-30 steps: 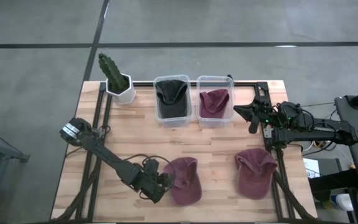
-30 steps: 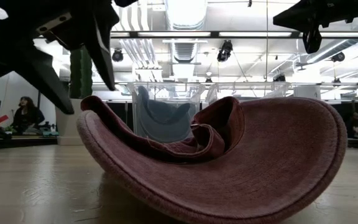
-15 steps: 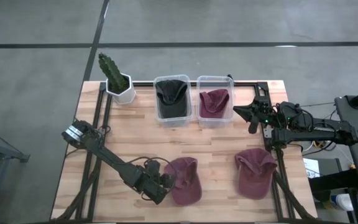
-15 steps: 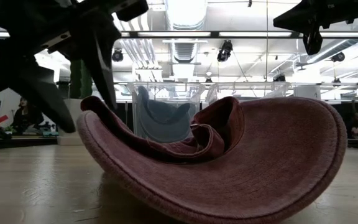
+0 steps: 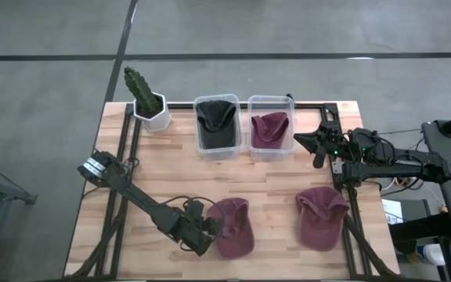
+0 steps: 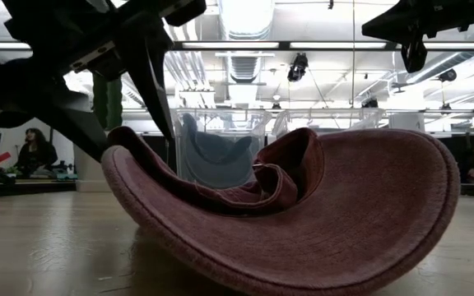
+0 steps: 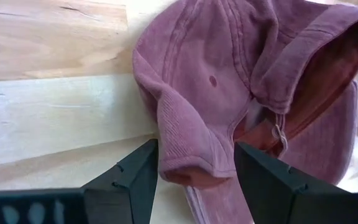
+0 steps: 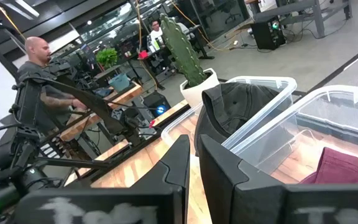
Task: Pick & Place hat
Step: Put the left pink cap into the right transparent bin
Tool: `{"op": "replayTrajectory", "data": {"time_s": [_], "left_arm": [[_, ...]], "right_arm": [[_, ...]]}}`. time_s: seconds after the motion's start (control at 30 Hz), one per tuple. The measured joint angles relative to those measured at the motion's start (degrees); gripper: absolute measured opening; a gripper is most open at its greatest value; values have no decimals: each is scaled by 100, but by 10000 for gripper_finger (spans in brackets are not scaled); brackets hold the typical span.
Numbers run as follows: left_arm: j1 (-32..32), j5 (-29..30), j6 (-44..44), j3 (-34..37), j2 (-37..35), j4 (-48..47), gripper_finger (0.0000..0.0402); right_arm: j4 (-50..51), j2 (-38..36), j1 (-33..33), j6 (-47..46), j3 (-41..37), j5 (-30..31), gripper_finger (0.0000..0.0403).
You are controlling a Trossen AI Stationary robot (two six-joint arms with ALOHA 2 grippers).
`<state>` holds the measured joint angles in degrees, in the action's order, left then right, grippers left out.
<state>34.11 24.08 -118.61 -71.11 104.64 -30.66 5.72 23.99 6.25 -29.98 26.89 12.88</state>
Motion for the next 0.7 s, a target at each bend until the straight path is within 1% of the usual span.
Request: {"op": "replayTrajectory", "data": {"time_s": [0.13, 0.27, 0.57, 0.7], "left_arm": [[-15, -7, -2, 18, 8, 26, 202], [-61, -45, -2, 20, 160, 117, 202], [-198, -145, 310, 18, 768, 1240, 202], [-252, -170, 308, 11, 842, 1314, 202]], "right_arm": [[0, 0, -1, 3, 0, 0, 31], [-2, -2, -1, 6, 0, 2, 31], [-2, -2, 1, 19, 0, 5, 31], [6, 0, -1, 20, 0, 9, 31]]}}
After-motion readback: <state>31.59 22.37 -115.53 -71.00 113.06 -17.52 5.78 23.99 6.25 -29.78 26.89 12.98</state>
